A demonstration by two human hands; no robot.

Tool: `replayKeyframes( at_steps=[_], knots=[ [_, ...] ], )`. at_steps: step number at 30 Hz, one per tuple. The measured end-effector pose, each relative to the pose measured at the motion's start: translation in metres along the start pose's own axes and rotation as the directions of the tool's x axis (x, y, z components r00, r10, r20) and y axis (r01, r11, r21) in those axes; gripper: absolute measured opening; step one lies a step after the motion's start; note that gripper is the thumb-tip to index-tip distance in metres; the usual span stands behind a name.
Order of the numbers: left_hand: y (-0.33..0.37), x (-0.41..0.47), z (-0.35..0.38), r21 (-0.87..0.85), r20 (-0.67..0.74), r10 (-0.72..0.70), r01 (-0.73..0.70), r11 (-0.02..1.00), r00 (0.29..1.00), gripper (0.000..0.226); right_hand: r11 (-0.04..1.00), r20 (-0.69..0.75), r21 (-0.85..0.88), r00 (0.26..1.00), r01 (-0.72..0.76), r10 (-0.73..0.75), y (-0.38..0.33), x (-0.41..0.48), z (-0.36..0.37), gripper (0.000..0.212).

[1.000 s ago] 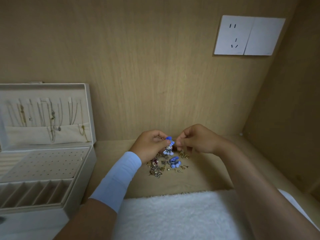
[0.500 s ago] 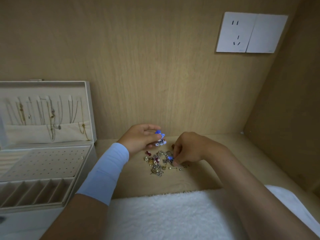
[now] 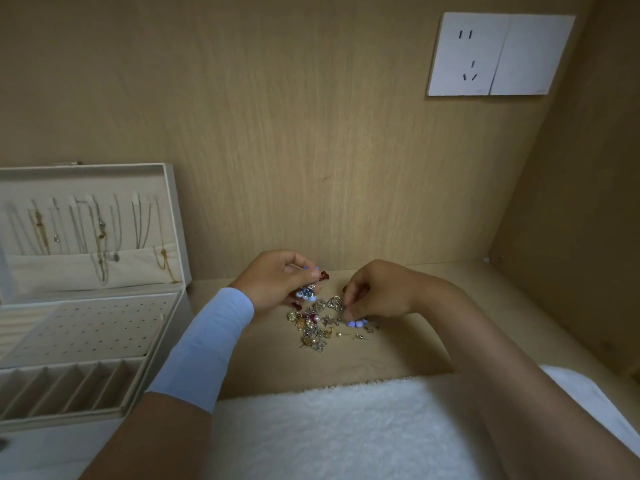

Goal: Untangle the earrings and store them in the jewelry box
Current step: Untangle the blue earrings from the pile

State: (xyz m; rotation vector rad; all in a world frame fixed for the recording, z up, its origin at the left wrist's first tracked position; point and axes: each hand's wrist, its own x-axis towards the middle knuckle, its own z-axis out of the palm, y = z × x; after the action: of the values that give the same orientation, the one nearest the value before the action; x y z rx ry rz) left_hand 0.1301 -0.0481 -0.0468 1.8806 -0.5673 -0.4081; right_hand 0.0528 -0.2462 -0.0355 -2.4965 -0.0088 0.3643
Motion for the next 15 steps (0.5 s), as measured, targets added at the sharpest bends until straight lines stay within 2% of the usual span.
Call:
replayKeyframes(
  at_steps=[8,12,15],
  knots=[
    [-0.007,0.003,0.006,-0.02,0.012,-0.02,0.02,1.0,1.0,0.006,0.988,-0.16,-0.146,0.987,-0.048,0.024,0.008,0.013,0.009,0.013],
    [-0.003,0.001,0.009,0.007,-0.019,0.019,-0.019,1.0,1.0,0.01,0.999,-0.119,-0.052,0.993,0.0,-0.007,0.014,0.01,0.005,0.027],
    [0.003,-0.002,0.008,-0.04,-0.007,0.037,-0.038,0.998,0.999,0.009,0.998,-0.119,0.062,0.993,0.014,-0.006,0.011,0.002,-0.002,0.026]
  ],
)
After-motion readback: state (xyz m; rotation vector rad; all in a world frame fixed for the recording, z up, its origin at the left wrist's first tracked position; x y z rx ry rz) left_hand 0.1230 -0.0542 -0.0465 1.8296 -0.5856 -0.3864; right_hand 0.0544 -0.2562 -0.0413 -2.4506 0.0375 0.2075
